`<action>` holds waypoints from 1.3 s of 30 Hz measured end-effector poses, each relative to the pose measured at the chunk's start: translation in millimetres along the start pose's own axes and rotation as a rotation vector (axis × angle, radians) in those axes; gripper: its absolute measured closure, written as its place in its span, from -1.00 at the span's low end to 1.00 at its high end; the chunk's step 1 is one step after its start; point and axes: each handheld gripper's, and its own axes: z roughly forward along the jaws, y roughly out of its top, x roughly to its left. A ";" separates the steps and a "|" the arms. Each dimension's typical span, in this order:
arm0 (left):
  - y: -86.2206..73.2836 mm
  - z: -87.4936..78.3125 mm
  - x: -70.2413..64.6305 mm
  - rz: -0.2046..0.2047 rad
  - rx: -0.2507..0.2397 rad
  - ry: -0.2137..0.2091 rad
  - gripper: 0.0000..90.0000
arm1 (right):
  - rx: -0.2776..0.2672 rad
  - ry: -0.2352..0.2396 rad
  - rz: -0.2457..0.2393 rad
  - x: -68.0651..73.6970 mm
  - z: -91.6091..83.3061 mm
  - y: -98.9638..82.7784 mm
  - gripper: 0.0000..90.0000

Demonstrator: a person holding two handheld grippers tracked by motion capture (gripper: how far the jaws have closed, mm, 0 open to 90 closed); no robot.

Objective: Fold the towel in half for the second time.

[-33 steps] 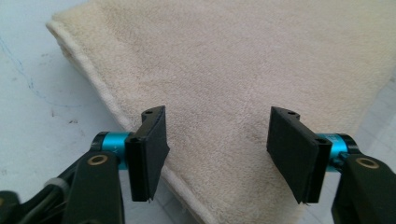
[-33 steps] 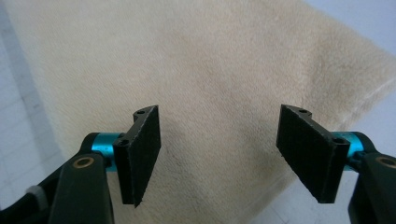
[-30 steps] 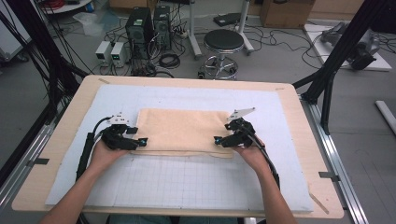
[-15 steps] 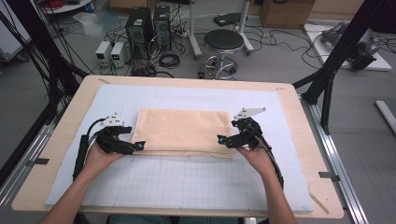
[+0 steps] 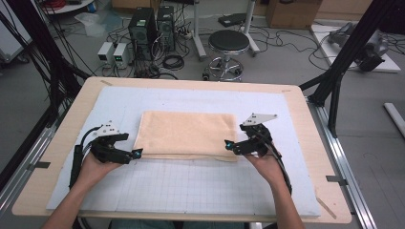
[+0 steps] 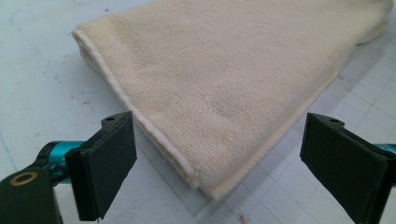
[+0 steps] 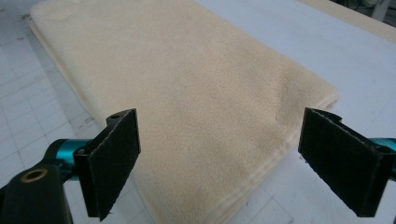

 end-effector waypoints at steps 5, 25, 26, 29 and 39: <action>-3.7 -7.0 -3.2 0.004 -0.002 -0.002 -0.76 | -0.011 -0.008 0.015 0.3 -5.7 -12.8 -0.73; -20.7 -33.2 -16.3 0.009 -0.017 0.018 -0.82 | -0.054 -0.027 0.045 11.6 -40.7 -48.4 -0.73; -21.8 -34.1 -16.5 0.008 -0.017 0.017 -0.82 | -0.059 -0.027 0.042 12.3 -42.3 -50.1 -0.73; -25.0 -36.7 -18.3 0.007 -0.021 0.013 -0.84 | -0.079 -0.035 0.041 14.7 -48.5 -54.2 -0.73; -36.1 -47.4 -21.5 0.002 -0.011 0.022 -0.86 | -0.091 -0.057 0.053 21.1 -63.4 -64.8 -0.74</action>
